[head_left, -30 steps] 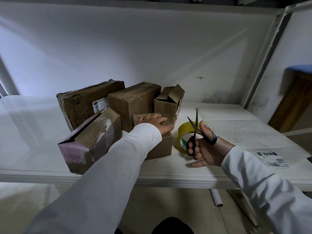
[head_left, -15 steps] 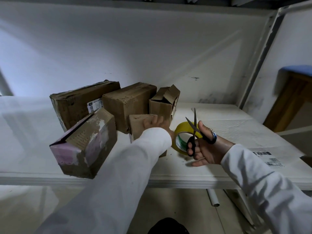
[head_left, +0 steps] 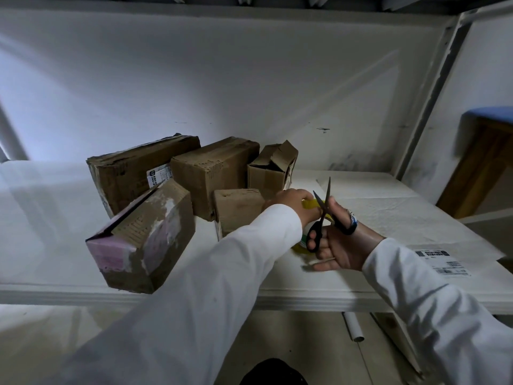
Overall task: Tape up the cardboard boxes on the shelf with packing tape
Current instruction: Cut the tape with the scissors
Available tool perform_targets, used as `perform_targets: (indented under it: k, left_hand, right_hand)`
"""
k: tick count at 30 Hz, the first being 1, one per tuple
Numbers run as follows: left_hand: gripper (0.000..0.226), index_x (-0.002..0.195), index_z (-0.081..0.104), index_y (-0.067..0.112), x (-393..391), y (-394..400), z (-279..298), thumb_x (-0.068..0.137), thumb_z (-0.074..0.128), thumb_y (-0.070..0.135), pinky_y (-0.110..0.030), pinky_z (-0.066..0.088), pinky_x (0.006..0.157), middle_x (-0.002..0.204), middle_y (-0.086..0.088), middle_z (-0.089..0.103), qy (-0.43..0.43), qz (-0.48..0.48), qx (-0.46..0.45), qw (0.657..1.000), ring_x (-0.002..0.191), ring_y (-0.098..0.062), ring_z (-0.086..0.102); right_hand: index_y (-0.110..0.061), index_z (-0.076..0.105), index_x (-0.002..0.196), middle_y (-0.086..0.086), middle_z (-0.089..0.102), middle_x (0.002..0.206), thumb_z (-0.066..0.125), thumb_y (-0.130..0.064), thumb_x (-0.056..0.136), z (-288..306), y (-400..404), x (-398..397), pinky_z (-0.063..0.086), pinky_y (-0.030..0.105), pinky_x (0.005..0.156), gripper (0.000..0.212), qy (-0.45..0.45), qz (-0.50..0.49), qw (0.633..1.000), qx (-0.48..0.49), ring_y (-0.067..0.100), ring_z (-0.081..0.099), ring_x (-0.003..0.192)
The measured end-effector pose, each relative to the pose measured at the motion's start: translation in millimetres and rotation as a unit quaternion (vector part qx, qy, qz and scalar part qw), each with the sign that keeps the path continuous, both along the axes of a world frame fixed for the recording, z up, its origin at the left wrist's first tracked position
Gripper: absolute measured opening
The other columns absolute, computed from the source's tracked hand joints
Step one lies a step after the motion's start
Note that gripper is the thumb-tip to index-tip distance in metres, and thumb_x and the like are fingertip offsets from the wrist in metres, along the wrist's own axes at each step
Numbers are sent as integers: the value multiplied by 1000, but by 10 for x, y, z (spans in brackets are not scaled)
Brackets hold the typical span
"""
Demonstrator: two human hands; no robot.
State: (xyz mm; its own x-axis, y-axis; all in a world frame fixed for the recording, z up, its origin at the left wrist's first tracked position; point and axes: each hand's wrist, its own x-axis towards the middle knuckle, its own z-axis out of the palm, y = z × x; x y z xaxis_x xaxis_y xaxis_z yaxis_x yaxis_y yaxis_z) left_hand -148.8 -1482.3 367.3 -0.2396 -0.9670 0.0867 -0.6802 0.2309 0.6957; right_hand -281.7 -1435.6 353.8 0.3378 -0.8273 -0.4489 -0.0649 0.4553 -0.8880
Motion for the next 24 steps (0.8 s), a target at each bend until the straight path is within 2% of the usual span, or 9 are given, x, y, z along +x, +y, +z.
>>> perform_targets:
  k: [4, 7, 10, 14, 16, 19, 22, 24]
  left_hand:
    - [33, 115, 64, 31, -141, 71, 68, 84, 64, 41, -34, 32, 108, 135, 0, 42, 0, 46, 18, 999, 129, -24, 36]
    - [29, 111, 68, 30, -216, 101, 182, 89, 55, 43, -36, 32, 106, 134, -1, 41, -36, 56, 36, 997, 127, -26, 30]
    - [30, 108, 71, 27, -226, 78, 233, 90, 51, 42, -35, 38, 101, 127, -4, 46, 4, 61, 71, 996, 123, -25, 38]
    - [27, 98, 74, 26, -218, 58, 74, 81, 60, 41, -28, 48, 84, 114, 0, 61, 98, 50, 74, 991, 105, -23, 59]
    - [34, 99, 74, 27, -235, 58, 8, 74, 62, 47, -31, 46, 91, 116, 1, 60, 100, 49, 55, 992, 110, -20, 54]
    - [34, 104, 71, 29, -236, 66, -6, 76, 65, 47, -38, 38, 103, 124, 5, 52, 95, 40, 46, 994, 120, -18, 45]
    - [34, 93, 71, 31, -235, 51, 1, 73, 64, 57, -45, 40, 101, 117, 6, 56, 88, 32, 37, 995, 114, -22, 52]
    - [32, 96, 68, 33, -224, 38, -5, 77, 62, 58, -45, 35, 102, 119, 8, 53, 38, 55, 9, 998, 114, -19, 50]
  right_hand:
    - [-12, 52, 76, 3, 57, 67, 36, -81, 55, 11, 21, -55, 53, 38, 79, 74, 10, -5, 1000, -1, 13, 48, 49]
    - [-12, 53, 76, 4, 58, 68, 35, -81, 56, 3, 8, -82, 52, 39, 80, 74, 14, -5, 1000, -4, 13, 51, 51]
    - [-11, 54, 77, 5, 60, 69, 36, -81, 56, 1, -3, -90, 52, 40, 83, 76, 11, -3, 1000, -5, 14, 54, 52]
    - [-10, 55, 78, 6, 61, 71, 37, -81, 55, 23, 12, -100, 54, 40, 79, 77, 4, -12, 1000, -5, 15, 53, 52]
    - [-10, 55, 79, 5, 58, 71, 35, -81, 56, 56, 21, -129, 56, 37, 73, 77, 10, -12, 1000, -10, 14, 51, 49]
    - [-12, 54, 80, 4, 54, 72, 32, -80, 57, 154, 34, -189, 55, 33, 65, 76, 41, -8, 999, -27, 12, 47, 49]
    - [-14, 55, 83, 1, 56, 73, 35, -77, 60, 237, 67, -259, 51, 34, 71, 70, 97, -16, 994, -46, 10, 50, 50]
    - [-16, 55, 82, -1, 57, 73, 43, -74, 66, 281, 73, -328, 48, 32, 71, 61, 102, -42, 992, -62, 10, 49, 53]
